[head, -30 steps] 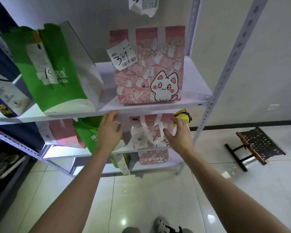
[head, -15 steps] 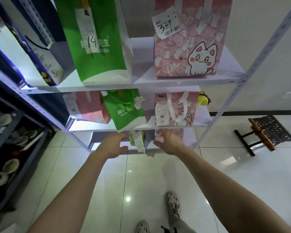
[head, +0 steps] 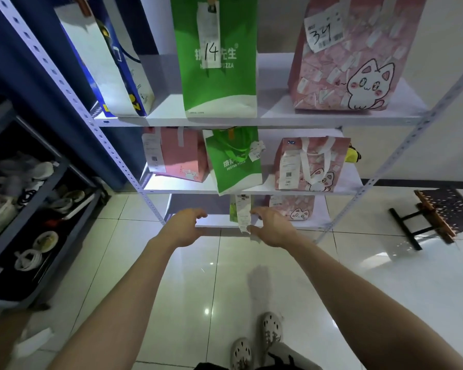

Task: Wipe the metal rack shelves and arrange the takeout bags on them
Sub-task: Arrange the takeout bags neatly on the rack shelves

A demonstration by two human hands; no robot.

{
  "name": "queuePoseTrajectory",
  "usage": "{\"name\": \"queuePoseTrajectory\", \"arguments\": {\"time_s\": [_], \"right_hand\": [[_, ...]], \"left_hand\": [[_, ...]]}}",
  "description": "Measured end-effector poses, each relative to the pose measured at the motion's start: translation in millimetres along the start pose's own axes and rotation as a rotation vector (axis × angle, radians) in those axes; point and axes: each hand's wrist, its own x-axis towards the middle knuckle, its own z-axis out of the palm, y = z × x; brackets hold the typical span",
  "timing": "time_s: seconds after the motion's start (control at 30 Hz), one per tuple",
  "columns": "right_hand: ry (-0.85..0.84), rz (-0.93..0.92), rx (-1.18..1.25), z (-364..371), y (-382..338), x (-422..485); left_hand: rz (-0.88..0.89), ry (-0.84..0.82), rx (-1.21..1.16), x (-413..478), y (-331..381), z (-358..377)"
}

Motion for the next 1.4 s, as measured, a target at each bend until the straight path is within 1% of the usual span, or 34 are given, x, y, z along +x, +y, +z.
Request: {"name": "queuePoseTrajectory", "arguments": {"time_s": [0.2, 0.33, 0.57, 0.83, 1.0, 1.1, 1.3, 1.4], "right_hand": [[0.008, 0.031, -0.035, -2, 9, 5], [0.002, 0.045, -0.038, -3, 19, 13], [-0.023, 0.049, -0.017, -10, 36, 35], [-0.068, 0.03, -0.001, -25, 56, 69], [-0.116, -0.002, -0.005, -23, 53, 96], [-0.125, -0.009, 0.012, -19, 46, 105], [-0.134, -0.054, -0.019, -14, 27, 124], [-0.137, -0.043, -0.018, -10, 17, 133]], "left_hand": [[0.007, 0.002, -0.017, 9, 4, 3], [0.0, -0.021, 0.014, 21, 13, 9], [0.005, -0.062, 0.002, 55, 29, 6], [0.006, -0.027, 0.035, 93, 46, -1], [-0.044, -0.009, 0.012, 98, 41, -4], [-0.069, -0.026, 0.019, 96, 35, -7], [-0.108, -0.001, 0.013, 96, 7, -18], [-0.119, 0.014, 0.033, 105, -7, -21]]}}
